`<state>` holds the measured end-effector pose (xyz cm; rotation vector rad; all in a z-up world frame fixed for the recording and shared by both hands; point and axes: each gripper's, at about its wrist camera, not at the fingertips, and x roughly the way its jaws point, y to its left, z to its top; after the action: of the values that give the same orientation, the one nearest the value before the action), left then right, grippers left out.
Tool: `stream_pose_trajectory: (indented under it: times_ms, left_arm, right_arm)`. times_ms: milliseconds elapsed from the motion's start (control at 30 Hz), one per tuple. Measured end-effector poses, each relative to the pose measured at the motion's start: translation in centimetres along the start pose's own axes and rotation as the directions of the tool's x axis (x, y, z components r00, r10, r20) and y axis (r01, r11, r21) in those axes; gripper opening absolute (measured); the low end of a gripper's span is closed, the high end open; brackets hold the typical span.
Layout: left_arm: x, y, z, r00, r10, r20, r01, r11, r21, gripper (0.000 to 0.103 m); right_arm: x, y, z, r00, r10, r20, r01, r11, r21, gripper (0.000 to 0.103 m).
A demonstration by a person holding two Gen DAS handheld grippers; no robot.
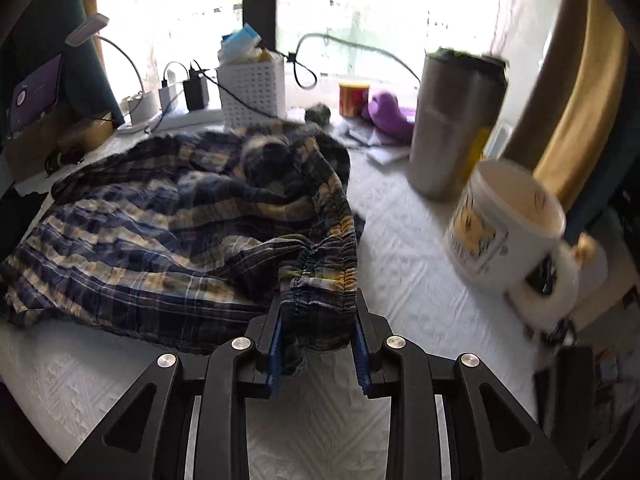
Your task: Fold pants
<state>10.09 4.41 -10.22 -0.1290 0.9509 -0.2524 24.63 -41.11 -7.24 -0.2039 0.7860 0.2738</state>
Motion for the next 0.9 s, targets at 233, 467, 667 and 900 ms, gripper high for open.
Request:
stream_pose_trajectory:
  times_ms: [233, 467, 667, 900]
  left_arm:
    - [-0.9, 1.2, -0.1, 0.999, -0.006, -0.041, 0.005, 1.000, -0.031, 0.005]
    - [-2.8, 1.5, 2.0, 0.994, 0.104, 0.030, -0.104, 0.994, 0.013, 0.008]
    - [-4.2, 1.7, 3.6, 0.988, 0.127, 0.083, -0.130, 0.991, 0.038, 0.009]
    - [-3.3, 2.0, 0.7, 0.997, 0.066, 0.043, -0.064, 0.998, -0.029, 0.009]
  right_arm:
    - [-1.0, -0.4, -2.0, 0.995, -0.087, 0.044, 0.085, 0.995, 0.051, 0.048]
    - [-4.6, 0.6, -1.9, 0.979, -0.073, 0.191, 0.049, 0.990, 0.130, 0.064]
    - [-4.3, 7.4, -1.6, 0.970, 0.109, 0.218, -0.126, 0.990, 0.065, 0.064]
    - [-2.4, 17.9, -2.8, 0.929, 0.350, 0.117, -0.338, 0.935, -0.113, 0.064]
